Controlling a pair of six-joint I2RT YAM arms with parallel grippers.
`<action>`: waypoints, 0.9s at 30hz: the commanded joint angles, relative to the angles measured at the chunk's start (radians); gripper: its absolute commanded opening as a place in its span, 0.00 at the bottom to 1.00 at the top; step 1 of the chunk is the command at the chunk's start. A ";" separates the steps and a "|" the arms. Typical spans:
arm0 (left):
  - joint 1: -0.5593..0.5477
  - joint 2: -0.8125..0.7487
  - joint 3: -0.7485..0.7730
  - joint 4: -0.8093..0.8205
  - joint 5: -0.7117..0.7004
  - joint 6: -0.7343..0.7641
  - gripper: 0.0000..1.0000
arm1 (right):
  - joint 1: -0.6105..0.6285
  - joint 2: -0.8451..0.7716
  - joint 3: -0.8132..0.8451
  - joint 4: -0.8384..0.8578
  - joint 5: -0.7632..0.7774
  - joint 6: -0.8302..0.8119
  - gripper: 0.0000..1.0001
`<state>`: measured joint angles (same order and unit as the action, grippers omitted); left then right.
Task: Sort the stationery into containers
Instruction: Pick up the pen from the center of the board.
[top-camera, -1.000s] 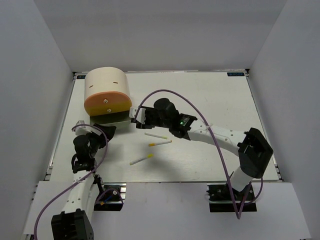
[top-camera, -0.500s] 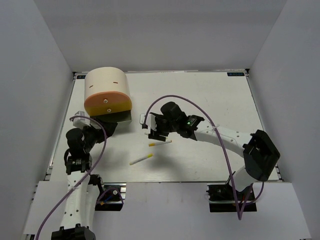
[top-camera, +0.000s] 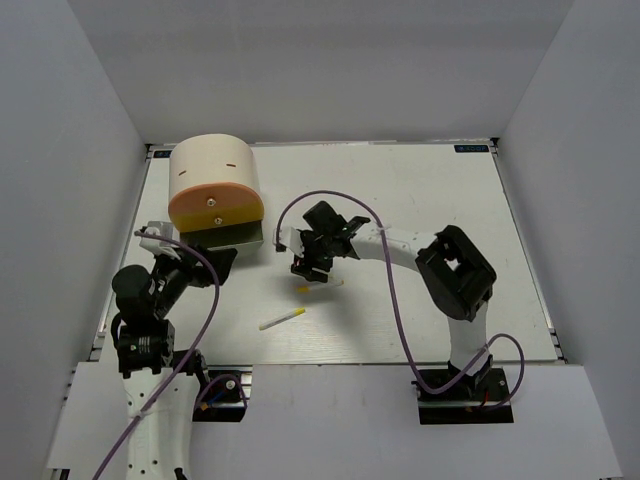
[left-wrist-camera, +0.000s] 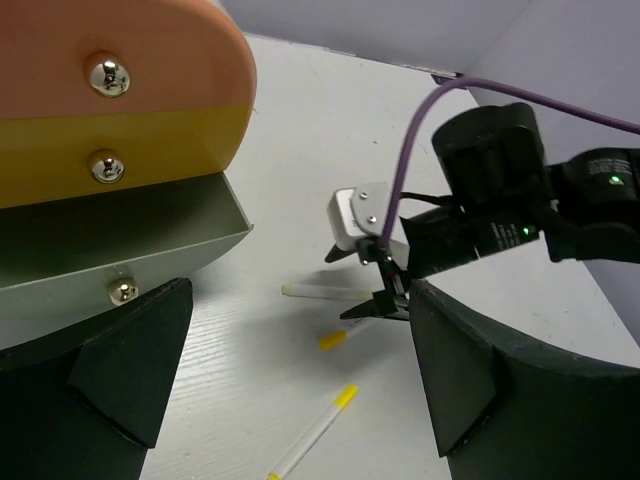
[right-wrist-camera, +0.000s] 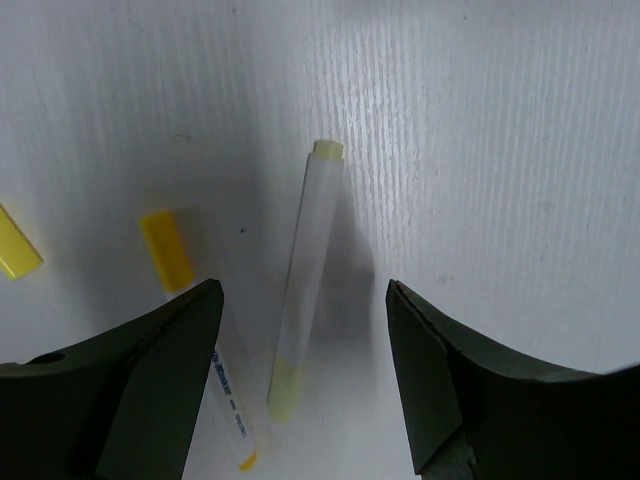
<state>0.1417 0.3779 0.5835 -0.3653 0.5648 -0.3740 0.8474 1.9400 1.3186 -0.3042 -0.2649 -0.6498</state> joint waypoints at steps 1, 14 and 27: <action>-0.002 -0.030 -0.014 -0.015 0.026 0.032 0.99 | -0.010 0.022 0.086 -0.018 -0.010 0.022 0.72; -0.002 -0.073 -0.014 -0.015 0.017 0.032 0.99 | -0.045 0.158 0.194 -0.191 -0.100 -0.031 0.61; -0.002 -0.073 -0.014 -0.015 0.017 0.032 0.99 | -0.045 0.134 0.209 -0.294 -0.138 -0.080 0.02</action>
<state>0.1417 0.3099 0.5701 -0.3752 0.5728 -0.3553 0.8021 2.0853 1.4986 -0.4854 -0.3553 -0.7151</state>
